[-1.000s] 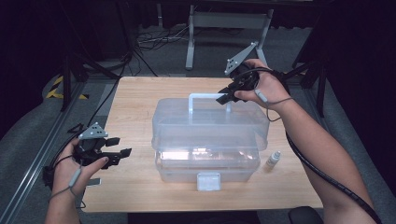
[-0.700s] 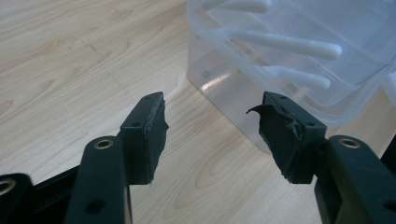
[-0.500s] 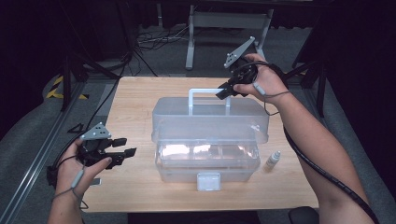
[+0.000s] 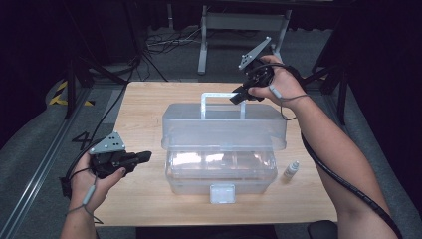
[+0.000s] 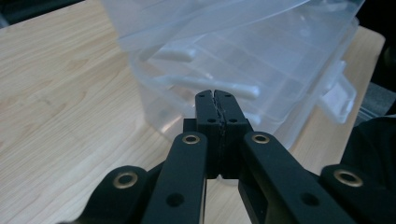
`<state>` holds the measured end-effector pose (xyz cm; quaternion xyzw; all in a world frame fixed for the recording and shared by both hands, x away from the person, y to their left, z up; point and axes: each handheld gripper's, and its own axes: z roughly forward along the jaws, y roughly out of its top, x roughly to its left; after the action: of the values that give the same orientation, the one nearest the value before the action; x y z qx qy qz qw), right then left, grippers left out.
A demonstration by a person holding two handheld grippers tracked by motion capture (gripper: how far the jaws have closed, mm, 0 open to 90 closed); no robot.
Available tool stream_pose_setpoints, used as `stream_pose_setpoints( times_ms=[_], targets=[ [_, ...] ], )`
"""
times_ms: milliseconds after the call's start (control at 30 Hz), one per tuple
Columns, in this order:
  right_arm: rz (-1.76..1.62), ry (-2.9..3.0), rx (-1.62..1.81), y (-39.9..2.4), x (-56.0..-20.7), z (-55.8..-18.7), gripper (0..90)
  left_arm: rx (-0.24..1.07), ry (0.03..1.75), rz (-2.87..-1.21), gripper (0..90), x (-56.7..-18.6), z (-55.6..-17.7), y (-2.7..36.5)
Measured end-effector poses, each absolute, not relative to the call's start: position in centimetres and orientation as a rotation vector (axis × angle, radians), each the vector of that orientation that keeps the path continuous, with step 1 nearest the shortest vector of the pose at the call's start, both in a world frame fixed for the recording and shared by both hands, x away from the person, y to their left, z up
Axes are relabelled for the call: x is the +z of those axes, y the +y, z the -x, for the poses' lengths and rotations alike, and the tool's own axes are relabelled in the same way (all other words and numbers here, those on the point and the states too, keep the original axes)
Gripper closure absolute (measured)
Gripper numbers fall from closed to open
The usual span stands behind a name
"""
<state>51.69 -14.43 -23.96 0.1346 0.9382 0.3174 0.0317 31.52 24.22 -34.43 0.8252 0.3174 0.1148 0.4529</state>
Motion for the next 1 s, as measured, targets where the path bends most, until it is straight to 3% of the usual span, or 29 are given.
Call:
stream_pose_setpoints(
  times_ms=[300,1000],
  targets=[
    [-0.418,2.889,0.978,-14.4,-24.1,-51.9,69.2,0.238,0.708,-2.054,90.0,-34.3,-31.5,21.5],
    [-0.438,2.878,0.998,-14.6,-24.3,-51.9,69.0,0.277,0.747,-1.942,89.9,-34.7,-31.7,20.1]
  ],
)
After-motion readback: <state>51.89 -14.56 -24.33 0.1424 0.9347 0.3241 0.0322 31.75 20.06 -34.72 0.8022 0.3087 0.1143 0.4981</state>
